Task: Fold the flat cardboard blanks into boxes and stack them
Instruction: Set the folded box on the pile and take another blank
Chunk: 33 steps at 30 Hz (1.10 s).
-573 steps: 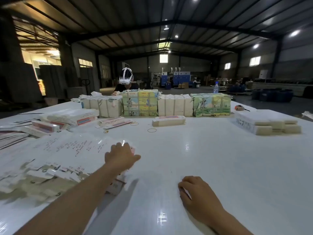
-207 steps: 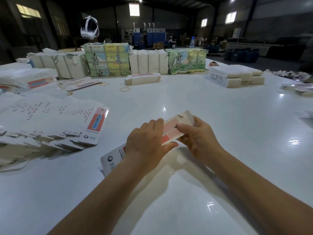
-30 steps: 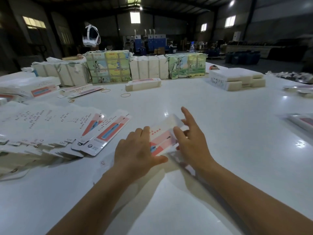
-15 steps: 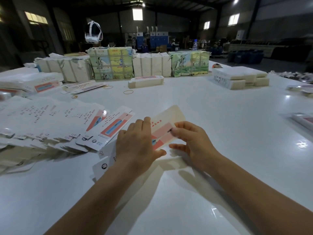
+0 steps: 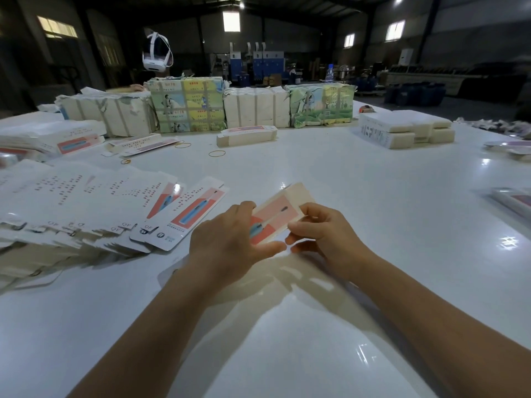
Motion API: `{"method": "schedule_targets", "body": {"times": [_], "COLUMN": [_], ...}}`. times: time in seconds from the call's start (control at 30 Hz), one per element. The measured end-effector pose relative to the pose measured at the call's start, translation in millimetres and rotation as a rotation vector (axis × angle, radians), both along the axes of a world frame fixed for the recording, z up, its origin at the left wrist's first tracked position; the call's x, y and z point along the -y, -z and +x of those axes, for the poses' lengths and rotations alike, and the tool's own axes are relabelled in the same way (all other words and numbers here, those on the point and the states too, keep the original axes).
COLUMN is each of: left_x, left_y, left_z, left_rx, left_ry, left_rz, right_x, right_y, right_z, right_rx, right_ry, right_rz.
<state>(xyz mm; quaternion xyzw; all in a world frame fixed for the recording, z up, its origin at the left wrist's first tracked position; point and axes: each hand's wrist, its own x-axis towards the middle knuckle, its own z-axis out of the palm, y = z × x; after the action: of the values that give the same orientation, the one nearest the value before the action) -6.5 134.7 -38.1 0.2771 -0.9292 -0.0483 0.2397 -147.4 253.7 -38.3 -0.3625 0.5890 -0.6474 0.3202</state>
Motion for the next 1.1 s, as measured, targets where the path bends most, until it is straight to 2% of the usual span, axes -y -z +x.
{"method": "schedule_targets", "body": {"times": [0.07, 0.2, 0.27, 0.47, 0.6, 0.73, 0.8, 0.93, 1.1], "left_x": [2, 5, 4, -5, -3, 0, 1, 1, -1], "left_y": [2, 4, 4, 4, 4, 5, 5, 6, 9], "left_z": [2, 2, 2, 0, 2, 5, 6, 6, 4], "left_rx": [-0.003, -0.066, -0.069, -0.029, -0.015, -0.016, -0.024, -0.036, -0.052], "left_ry": [0.017, -0.003, -0.017, 0.020, 0.060, 0.114, 0.136, 0.138, 0.148], "left_rz": [0.037, 0.108, 0.109, 0.072, 0.048, -0.005, -0.030, -0.063, -0.094], "right_x": [1, 1, 1, 1, -1, 1, 1, 0, 1], "right_y": [1, 6, 6, 5, 5, 7, 7, 5, 5], "right_z": [0, 0, 2, 14, 8, 6, 6, 10, 14], "right_rx": [-0.015, -0.322, -0.381, -0.469, -0.382, -0.295, -0.340, -0.425, -0.477], "right_ry": [0.080, 0.403, 0.457, 0.376, 0.384, 0.284, 0.265, 0.309, 0.309], "right_rz": [-0.004, 0.056, 0.012, -0.053, -0.066, 0.007, 0.052, -0.030, 0.007]}}
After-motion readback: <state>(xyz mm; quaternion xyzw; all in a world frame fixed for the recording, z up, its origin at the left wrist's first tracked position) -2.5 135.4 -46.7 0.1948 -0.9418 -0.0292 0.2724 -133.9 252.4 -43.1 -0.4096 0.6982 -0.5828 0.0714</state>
